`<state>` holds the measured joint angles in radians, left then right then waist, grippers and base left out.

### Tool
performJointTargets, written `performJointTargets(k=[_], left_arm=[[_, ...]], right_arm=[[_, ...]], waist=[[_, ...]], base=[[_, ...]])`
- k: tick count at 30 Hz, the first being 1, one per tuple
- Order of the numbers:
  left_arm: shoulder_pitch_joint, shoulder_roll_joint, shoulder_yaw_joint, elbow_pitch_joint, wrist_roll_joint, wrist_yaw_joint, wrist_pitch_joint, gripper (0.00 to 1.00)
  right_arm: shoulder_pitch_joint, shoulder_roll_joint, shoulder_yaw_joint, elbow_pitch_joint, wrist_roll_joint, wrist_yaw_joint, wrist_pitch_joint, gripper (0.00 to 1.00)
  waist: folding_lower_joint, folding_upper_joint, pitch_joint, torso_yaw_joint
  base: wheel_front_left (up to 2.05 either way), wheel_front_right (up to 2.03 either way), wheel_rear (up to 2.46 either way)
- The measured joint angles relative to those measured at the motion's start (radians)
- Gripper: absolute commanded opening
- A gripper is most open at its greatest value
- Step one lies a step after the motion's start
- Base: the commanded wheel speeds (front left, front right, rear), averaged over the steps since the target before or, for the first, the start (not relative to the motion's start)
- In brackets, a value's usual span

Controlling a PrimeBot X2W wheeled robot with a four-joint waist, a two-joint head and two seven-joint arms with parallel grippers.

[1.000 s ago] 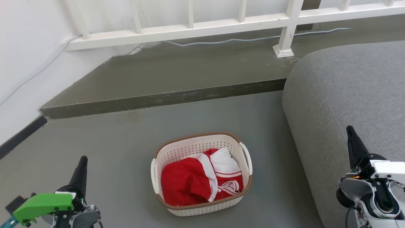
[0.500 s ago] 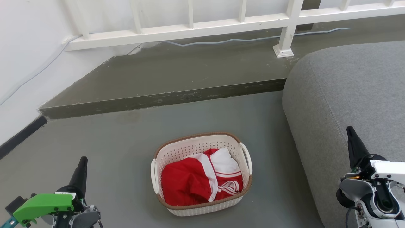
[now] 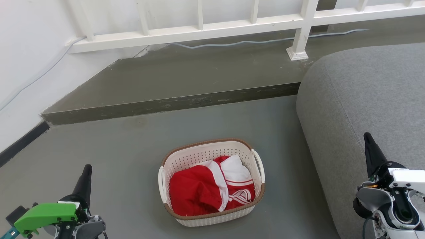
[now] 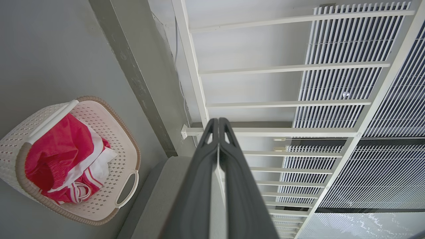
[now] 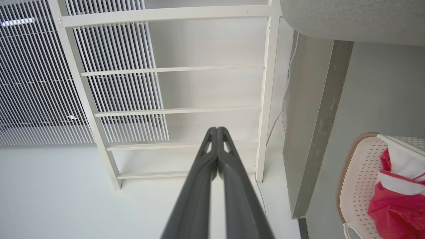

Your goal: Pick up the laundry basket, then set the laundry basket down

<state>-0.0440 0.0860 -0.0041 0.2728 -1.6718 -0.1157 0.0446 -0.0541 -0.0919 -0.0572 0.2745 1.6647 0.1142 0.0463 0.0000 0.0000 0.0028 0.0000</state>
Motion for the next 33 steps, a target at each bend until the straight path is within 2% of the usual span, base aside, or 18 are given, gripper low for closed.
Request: performJointTargets(k=[33], left_arm=[[-0.003,0.000,0.002,0.005,0.000,-0.007,0.003,0.00]], right_arm=[[0.000,0.003,-0.003,0.005,0.000,0.000,0.002,0.00]], waist=[[0.0000,0.0000,0.000,0.000]], base=[[0.00,0.00,0.00]])
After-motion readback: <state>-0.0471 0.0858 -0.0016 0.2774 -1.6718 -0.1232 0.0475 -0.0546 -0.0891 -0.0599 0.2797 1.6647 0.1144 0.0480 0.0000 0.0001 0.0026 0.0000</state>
